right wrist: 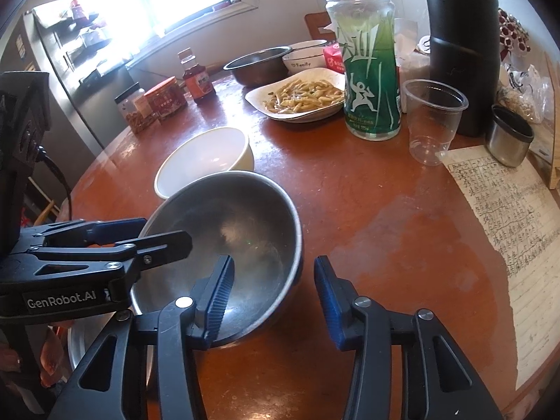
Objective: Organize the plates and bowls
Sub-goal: 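Grasp the hemispherical steel bowl rim with the right gripper while left holds the large bowl, then lift the hemispherical bowl with the right gripper and lower it into the large steel bowl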
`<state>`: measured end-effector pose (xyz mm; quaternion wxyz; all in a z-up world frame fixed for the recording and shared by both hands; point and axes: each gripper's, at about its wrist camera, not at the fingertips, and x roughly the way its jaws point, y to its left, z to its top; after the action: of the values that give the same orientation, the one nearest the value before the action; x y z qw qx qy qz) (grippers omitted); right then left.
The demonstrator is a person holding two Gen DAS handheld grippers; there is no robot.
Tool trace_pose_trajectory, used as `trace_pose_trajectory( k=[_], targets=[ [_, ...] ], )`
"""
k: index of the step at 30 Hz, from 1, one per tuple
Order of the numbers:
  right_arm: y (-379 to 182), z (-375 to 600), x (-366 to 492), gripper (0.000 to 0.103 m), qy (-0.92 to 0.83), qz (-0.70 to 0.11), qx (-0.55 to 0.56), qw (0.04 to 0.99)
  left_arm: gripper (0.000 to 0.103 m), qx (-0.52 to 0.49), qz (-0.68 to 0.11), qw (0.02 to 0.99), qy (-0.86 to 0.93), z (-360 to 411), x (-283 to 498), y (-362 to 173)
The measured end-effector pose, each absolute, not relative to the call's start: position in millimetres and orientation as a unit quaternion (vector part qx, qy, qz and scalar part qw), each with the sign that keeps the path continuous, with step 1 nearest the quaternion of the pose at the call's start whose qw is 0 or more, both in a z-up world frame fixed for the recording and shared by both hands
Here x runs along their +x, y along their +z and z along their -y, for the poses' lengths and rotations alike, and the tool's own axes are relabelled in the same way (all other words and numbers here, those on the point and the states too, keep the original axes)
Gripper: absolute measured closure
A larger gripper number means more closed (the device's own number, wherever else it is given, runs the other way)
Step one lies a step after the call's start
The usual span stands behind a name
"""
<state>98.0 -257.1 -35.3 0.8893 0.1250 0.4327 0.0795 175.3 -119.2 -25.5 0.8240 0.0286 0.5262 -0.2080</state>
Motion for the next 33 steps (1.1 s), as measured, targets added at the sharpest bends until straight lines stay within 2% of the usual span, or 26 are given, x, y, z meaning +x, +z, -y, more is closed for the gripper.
trace_pose_trajectory(
  k=[3,4,22,33],
  targets=[
    [-34,256,99,0.063,0.080,-0.431,0.128,0.890,0.063,0.010,-0.533,0.817,-0.221,120,176,-26],
    [-33,256,99,0.066,0.080,-0.429,0.129,0.890,0.064,0.009,-0.533,0.816,-0.224,122,176,-26],
    [3,259,97,0.076,0.072,-0.381,0.146,0.910,0.064,-0.013,-0.500,0.837,-0.223,113,170,5],
    [36,238,85,0.077,0.105,-0.344,0.147,0.921,0.064,-0.039,-0.455,0.862,-0.220,74,141,53]
  ],
)
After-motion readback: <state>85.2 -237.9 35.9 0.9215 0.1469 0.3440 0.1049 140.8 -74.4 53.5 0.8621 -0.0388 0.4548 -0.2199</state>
